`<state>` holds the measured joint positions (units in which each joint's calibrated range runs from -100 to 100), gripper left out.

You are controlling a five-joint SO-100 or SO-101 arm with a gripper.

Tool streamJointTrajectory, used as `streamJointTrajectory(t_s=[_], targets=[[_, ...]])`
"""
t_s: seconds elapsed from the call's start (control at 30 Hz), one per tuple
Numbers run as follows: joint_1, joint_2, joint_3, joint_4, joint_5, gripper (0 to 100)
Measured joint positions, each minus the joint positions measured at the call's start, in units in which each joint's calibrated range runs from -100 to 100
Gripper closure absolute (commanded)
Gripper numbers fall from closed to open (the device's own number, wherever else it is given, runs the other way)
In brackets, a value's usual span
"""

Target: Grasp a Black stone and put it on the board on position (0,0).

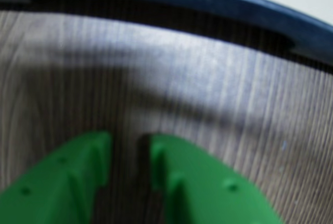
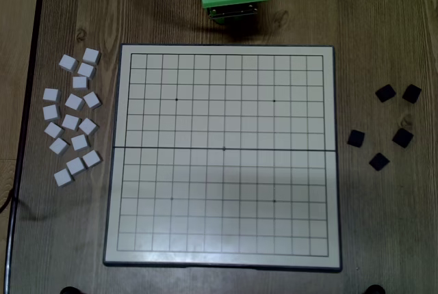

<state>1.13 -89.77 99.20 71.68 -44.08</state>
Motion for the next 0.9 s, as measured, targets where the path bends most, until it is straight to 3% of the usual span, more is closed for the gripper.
streamJointTrajectory(t_s=[0.07, 0.27, 0.9], targets=[[0.00, 0.00, 0.00, 0.00, 0.00, 92], [-15.09, 0.00, 0.00, 0.00, 0.00, 92], [-16.39, 0.00, 0.00, 0.00, 0.00, 92]])
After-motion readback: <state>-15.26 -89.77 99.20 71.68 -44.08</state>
